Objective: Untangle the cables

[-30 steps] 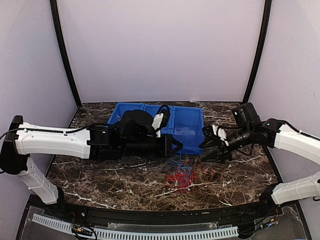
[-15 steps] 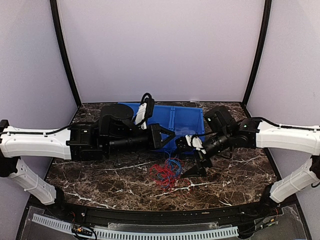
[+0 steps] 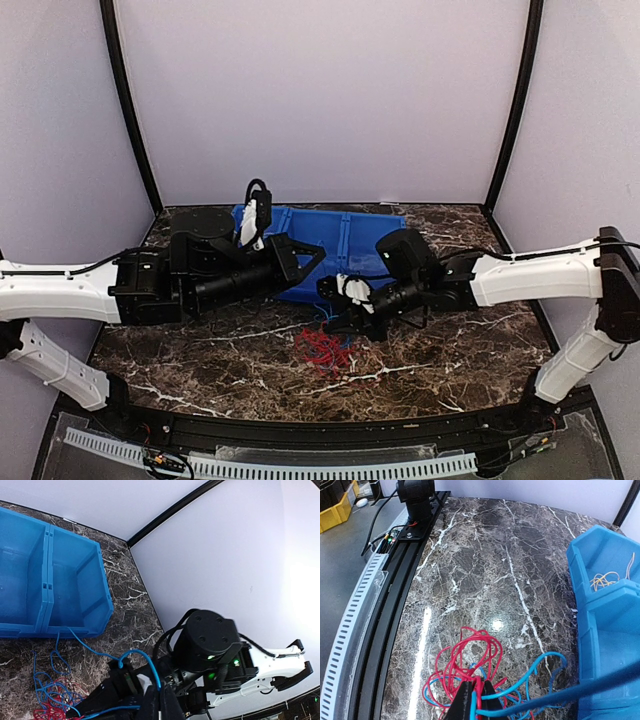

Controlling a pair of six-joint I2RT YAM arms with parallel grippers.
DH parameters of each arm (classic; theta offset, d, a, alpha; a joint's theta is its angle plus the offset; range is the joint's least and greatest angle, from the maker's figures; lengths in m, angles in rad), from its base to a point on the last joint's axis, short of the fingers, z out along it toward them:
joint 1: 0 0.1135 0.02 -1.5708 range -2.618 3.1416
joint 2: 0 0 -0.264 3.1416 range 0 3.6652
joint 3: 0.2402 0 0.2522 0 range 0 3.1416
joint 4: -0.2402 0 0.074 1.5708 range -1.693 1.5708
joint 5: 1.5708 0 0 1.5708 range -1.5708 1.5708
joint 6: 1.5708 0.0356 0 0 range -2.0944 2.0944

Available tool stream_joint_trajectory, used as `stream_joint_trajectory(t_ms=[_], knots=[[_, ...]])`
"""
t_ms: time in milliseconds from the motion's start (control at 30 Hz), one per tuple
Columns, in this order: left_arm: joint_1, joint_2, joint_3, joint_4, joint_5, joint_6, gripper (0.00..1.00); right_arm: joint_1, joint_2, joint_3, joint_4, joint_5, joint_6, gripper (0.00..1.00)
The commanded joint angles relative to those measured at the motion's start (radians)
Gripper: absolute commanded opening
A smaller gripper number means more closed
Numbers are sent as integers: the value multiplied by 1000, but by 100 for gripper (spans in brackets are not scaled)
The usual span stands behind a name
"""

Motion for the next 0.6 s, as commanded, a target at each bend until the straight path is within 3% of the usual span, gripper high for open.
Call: stream_joint_trajectory(t_ms=[0, 267, 433, 567], knots=[[-7, -95, 11, 32, -67, 6, 0, 8, 42, -63, 81, -15, 7, 4], [-7, -192, 152, -86, -171, 144, 0, 5, 88, -107, 7, -22, -41, 10], [-7, -245, 249, -147, -202, 226, 0, -1, 135, -94, -16, 2, -50, 23], [-7, -266, 298, -209, -214, 247, 0, -11, 152, -78, -31, -5, -55, 18]])
